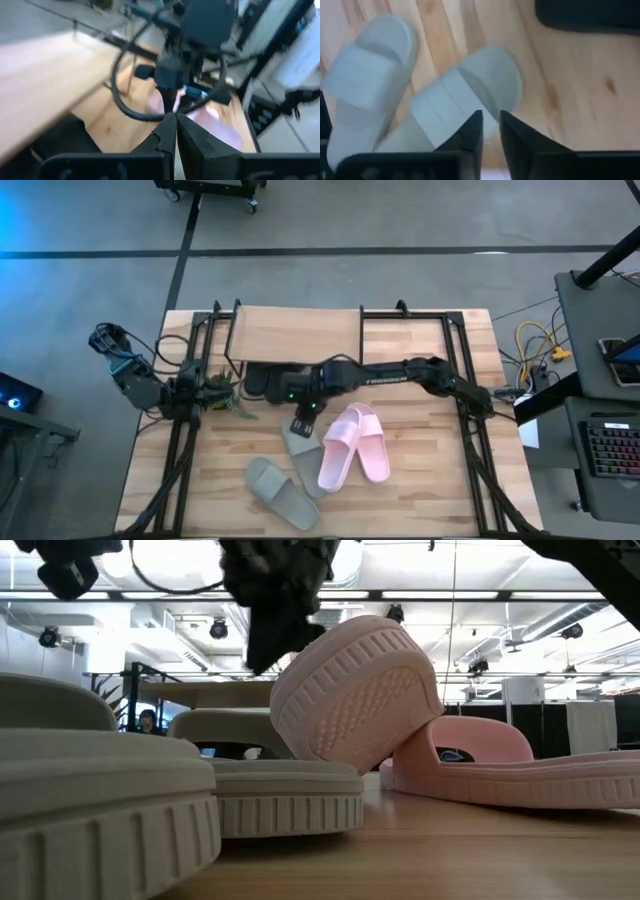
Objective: Pick and place slides into the shelf
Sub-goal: Adjust the black slide, then move the left pink slide under the shelf
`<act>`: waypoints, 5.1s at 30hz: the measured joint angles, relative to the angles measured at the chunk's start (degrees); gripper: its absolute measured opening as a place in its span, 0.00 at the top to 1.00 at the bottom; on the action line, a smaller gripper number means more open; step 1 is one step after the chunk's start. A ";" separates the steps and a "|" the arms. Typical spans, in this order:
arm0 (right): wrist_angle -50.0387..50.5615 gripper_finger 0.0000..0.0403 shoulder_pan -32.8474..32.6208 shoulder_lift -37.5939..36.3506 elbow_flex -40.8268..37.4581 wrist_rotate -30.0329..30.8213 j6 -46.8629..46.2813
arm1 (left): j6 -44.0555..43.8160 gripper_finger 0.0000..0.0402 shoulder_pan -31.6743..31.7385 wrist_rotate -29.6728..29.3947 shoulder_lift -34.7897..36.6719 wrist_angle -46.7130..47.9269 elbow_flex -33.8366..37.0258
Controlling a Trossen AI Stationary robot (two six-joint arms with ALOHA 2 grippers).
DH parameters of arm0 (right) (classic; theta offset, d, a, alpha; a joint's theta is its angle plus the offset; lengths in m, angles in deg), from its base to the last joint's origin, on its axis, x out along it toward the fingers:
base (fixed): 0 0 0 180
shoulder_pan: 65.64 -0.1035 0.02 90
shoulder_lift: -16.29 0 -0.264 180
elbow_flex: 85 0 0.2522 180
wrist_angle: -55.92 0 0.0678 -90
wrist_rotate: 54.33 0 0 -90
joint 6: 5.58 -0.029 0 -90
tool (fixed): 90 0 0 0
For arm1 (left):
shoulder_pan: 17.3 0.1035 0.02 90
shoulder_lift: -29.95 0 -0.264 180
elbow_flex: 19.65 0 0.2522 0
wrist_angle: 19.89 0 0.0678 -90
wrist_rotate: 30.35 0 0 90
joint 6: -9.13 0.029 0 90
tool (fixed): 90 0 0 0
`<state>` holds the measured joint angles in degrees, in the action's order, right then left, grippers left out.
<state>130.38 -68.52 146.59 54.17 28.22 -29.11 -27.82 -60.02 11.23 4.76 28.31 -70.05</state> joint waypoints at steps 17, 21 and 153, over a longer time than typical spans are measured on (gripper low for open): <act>-32.31 0.98 -2.56 3.84 -8.23 17.91 -15.49 | -10.62 1.00 -0.15 31.93 -8.97 16.19 0.32; -32.26 0.98 -4.58 5.23 -8.21 27.86 -21.44 | -10.53 1.00 -0.96 32.88 -12.34 18.13 0.36; -3.60 0.97 -9.46 -2.25 -9.18 51.02 -23.07 | -6.17 1.00 -1.98 21.49 -24.63 12.28 0.34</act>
<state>126.78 -77.99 144.34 44.99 79.24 -52.18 -33.99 -62.00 32.72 -19.87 40.59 -69.71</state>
